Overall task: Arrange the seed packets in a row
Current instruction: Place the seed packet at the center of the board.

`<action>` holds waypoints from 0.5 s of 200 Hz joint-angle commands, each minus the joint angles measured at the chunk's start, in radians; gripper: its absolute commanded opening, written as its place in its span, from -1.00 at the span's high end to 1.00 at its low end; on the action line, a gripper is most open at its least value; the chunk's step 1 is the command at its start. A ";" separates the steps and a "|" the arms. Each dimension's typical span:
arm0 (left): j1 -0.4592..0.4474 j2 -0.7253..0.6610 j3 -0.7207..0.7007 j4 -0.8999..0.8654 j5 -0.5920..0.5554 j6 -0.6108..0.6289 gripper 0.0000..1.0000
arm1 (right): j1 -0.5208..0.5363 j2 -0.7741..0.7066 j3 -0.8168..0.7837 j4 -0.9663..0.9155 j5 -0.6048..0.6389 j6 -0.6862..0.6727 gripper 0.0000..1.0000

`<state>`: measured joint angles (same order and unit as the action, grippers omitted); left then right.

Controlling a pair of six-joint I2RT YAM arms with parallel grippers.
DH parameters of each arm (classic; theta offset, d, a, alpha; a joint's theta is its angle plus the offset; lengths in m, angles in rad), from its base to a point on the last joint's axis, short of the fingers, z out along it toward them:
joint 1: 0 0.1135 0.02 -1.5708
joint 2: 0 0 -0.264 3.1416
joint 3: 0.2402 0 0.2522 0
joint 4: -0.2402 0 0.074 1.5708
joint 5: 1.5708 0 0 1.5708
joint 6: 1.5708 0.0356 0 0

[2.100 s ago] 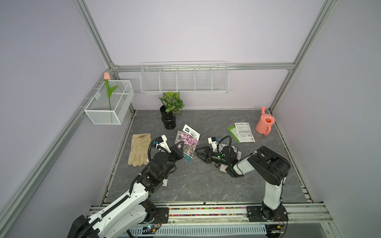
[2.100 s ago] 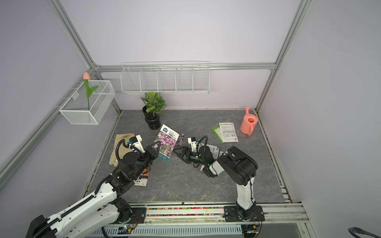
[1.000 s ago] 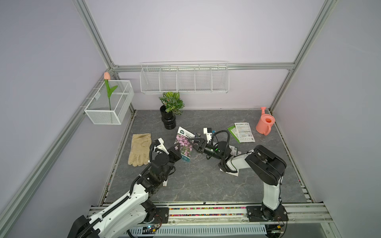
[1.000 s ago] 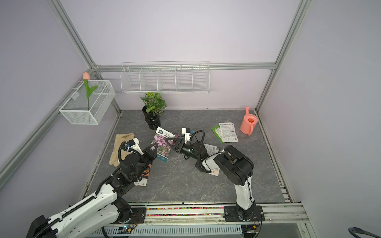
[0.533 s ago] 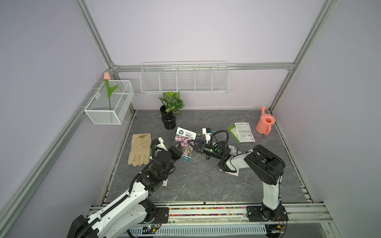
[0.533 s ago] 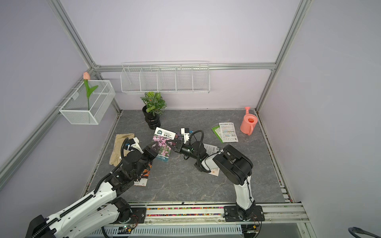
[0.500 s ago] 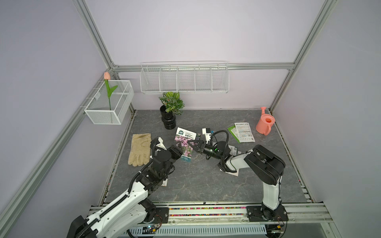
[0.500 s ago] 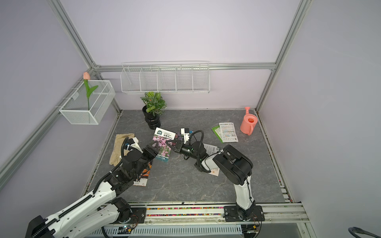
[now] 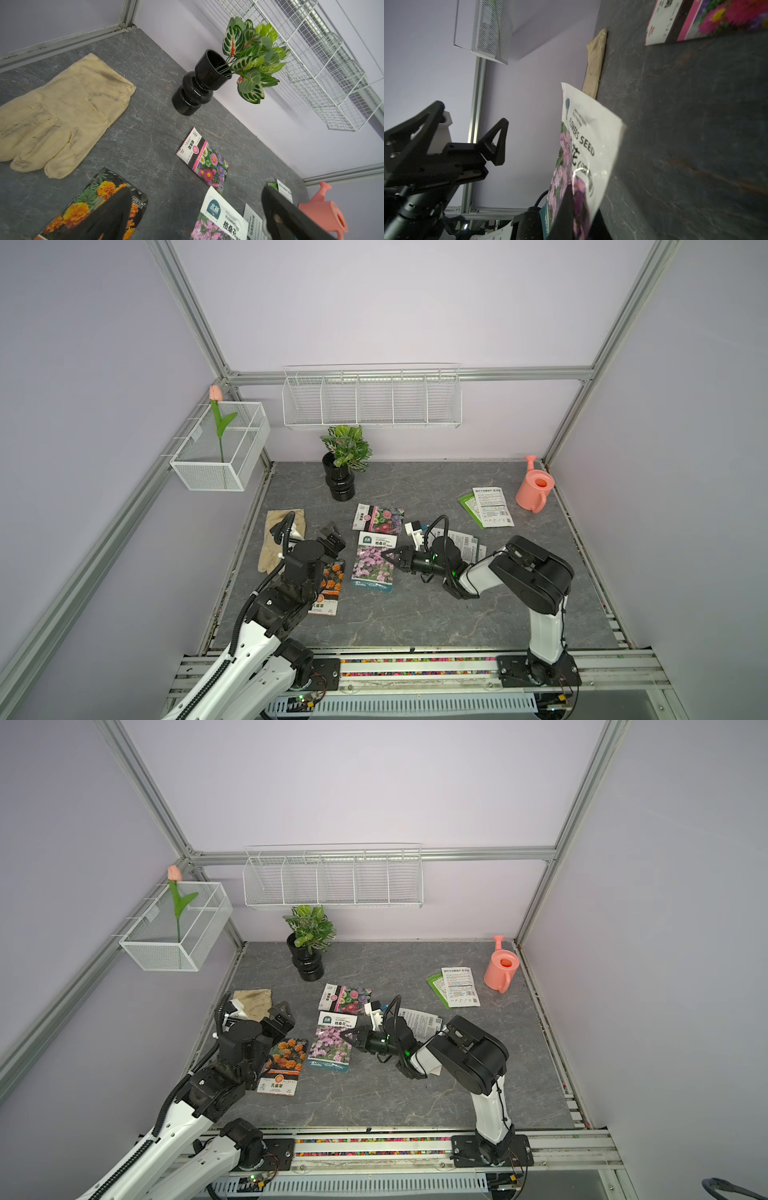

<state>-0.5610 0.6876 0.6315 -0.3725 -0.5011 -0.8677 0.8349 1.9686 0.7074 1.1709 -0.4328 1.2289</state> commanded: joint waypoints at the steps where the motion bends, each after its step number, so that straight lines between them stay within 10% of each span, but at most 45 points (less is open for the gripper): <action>1: 0.009 0.020 0.028 -0.021 -0.015 0.025 -1.00 | 0.040 0.002 -0.013 -0.057 0.014 -0.041 0.86; 100: 0.012 0.059 0.013 0.017 0.012 0.018 -1.00 | 0.170 -0.026 0.109 -0.420 0.214 -0.102 0.86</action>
<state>-0.5564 0.7509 0.6315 -0.3649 -0.4885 -0.8520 0.9726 1.9678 0.7670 0.8452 -0.2939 1.1511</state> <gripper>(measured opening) 0.997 0.096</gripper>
